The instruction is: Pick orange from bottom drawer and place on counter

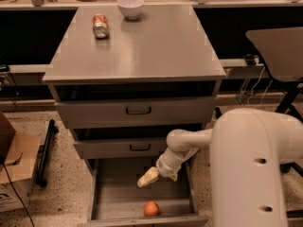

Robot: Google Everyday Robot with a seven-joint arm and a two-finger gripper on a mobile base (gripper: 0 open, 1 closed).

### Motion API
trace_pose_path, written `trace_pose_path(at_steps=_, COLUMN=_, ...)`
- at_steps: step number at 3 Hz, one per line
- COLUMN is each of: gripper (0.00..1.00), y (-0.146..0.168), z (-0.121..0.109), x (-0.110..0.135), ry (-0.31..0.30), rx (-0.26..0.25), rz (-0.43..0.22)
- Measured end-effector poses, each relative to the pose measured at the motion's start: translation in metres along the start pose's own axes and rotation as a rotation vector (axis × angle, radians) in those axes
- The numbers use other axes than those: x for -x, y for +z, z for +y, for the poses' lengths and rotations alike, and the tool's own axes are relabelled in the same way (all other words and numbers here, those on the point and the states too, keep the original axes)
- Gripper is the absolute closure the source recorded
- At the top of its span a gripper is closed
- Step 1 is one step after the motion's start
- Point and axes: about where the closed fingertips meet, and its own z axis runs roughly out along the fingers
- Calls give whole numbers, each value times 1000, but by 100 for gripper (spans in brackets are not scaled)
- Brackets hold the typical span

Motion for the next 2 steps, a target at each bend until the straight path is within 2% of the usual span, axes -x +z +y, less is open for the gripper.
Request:
trace_pose_path(at_steps=1, gripper=0, y=48, z=-20, x=22, ry=69, rx=64, rz=41)
trace_pose_path(at_steps=2, gripper=0, y=102, z=-38, x=22, ry=161, rx=141, rz=91)
